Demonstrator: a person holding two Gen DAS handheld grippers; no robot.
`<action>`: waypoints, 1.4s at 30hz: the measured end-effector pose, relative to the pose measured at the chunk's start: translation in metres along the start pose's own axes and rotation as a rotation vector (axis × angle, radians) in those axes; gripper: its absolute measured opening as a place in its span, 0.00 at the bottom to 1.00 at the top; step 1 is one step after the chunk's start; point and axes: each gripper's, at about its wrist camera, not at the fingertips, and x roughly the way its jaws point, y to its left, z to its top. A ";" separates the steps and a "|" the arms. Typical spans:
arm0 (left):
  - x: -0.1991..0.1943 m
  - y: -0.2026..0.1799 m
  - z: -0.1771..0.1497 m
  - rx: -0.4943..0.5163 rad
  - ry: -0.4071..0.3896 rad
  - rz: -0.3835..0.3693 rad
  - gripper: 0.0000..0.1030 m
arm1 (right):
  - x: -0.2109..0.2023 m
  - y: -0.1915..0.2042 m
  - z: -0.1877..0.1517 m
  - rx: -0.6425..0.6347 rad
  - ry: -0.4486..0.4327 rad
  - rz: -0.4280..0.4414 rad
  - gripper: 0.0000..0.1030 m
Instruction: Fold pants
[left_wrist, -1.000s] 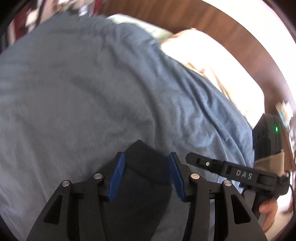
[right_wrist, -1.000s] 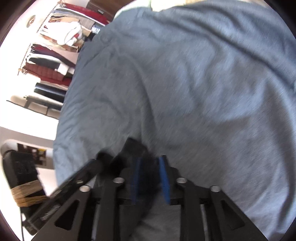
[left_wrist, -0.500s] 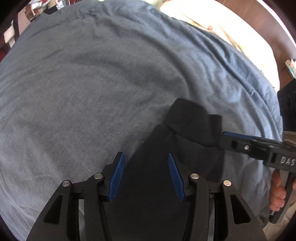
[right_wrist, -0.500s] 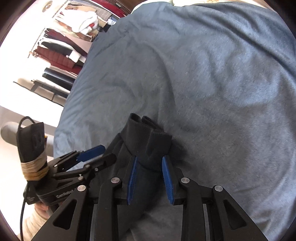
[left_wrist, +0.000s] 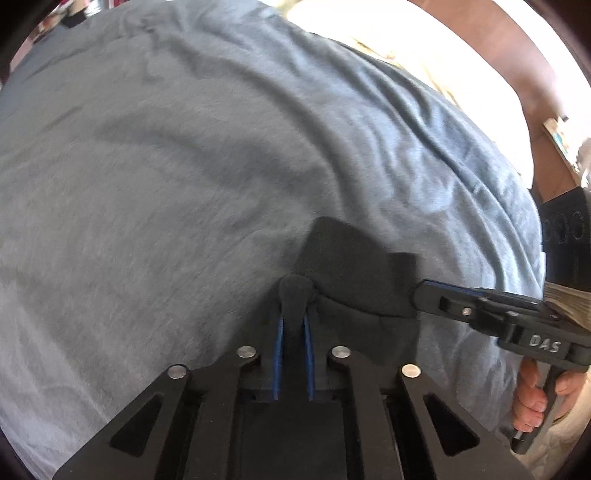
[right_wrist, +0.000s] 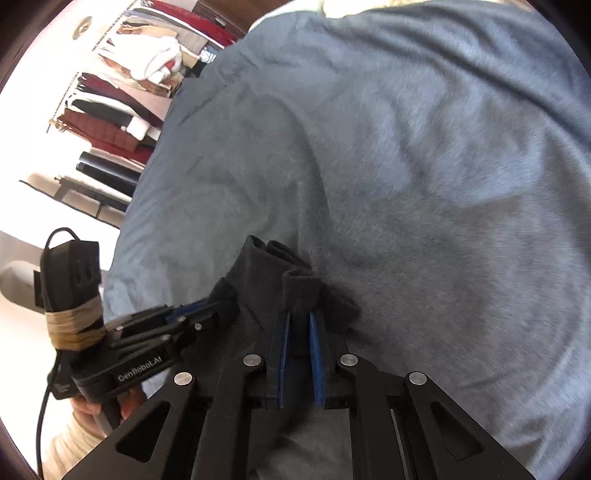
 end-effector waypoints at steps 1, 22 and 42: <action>0.001 0.000 0.001 0.010 0.006 0.004 0.11 | -0.003 -0.001 -0.002 0.002 -0.008 -0.011 0.11; 0.020 0.005 0.039 0.204 0.072 0.115 0.19 | 0.000 -0.023 -0.005 0.094 -0.033 -0.067 0.21; 0.030 -0.001 0.048 0.155 0.131 -0.183 0.07 | 0.024 -0.037 -0.001 0.140 -0.009 0.047 0.14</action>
